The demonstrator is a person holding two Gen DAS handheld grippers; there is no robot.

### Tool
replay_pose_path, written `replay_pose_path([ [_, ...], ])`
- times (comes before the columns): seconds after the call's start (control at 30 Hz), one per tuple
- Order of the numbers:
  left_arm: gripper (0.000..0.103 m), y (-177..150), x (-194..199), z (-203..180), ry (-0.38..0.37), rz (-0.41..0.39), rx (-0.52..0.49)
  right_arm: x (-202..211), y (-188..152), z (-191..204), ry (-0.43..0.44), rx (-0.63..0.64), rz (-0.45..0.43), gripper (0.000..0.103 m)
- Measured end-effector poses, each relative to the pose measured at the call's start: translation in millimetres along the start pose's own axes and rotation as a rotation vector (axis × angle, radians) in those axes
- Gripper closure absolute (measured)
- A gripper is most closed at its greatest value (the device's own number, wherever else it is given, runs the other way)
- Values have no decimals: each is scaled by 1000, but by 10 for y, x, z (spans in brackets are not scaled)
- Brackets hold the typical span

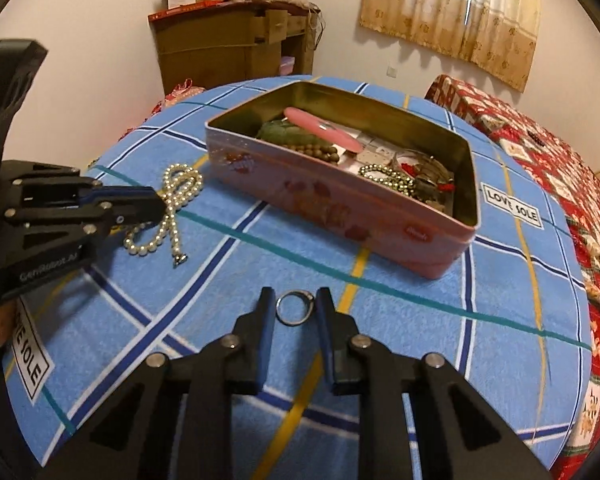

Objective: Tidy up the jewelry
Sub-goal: 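Grasp the pearl necklace with the left gripper while the right gripper grasps the silver ring, then lift the pearl necklace and silver ring and carry both toward the pink tin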

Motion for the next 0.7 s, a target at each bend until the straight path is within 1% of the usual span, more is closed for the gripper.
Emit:
replay_pose_path([
  [0.17, 97, 14, 95, -70, -15, -20, -14, 35, -47, -26, -5, -21, -23, 80],
  [0.43, 97, 31, 188, -141, -28, -34, -25, 150, -43, -61, -14, -37, -66, 80],
  [0.7, 97, 73, 346, -222, -41, -64, -41, 229, -30, -100, -14, -45, -98, 80],
])
Point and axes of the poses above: each gripper's, at about its wrist camera, not at the fingertips, and x roughly against the way its jaws point, z to its left, y to its top, the point moved 1 cm from there along -x, roughly the way its jaws point, and after that the axes turned 6 degrees about z, right-handed, at the moved point
